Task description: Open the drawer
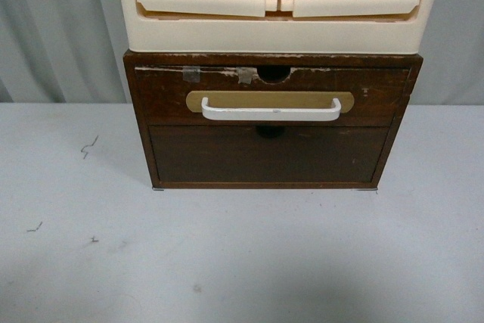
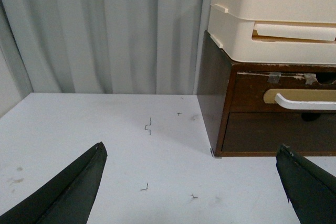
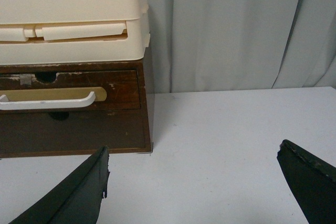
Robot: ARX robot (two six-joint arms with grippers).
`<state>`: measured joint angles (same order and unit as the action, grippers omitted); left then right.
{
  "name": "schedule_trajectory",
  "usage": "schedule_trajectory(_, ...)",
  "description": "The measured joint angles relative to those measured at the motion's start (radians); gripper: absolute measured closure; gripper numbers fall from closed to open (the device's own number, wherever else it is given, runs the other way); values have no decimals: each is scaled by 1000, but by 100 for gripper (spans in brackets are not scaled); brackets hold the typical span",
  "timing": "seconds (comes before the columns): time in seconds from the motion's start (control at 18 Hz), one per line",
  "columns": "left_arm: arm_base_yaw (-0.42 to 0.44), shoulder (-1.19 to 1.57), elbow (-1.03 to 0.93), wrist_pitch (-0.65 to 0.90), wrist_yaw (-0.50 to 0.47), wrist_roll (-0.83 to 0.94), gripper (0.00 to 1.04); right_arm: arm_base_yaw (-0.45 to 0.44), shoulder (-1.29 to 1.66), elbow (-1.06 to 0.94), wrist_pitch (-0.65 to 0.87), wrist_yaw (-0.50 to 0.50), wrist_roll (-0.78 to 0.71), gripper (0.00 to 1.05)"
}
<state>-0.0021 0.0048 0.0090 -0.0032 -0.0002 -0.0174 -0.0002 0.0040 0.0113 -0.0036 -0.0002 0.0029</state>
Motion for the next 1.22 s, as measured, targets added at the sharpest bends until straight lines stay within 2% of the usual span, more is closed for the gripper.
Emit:
schedule_trajectory(0.78,0,0,0,0,0,0,7,0,0,0,0,0,0,6)
schedule_trajectory(0.83,31,65,64,-195,89,-82,7,-48,55,53,-169,-136,68,6)
schedule_trajectory(0.89,41,223,143,-312,170,-205,7,-138,249,137,-298,-335,232,6)
schedule_trajectory(0.94,23,353,191,-313,239,-375,7,-164,361,161,-277,-455,388,6)
schedule_trajectory(1.0,2,416,192,-254,276,-511,7,-147,434,159,-204,-599,565,6)
schedule_trajectory(1.06,-22,508,193,-129,306,-675,7,-124,527,159,-56,-695,745,6)
schedule_trajectory(1.22,-144,827,228,270,312,-993,7,-77,893,164,398,-713,1056,6)
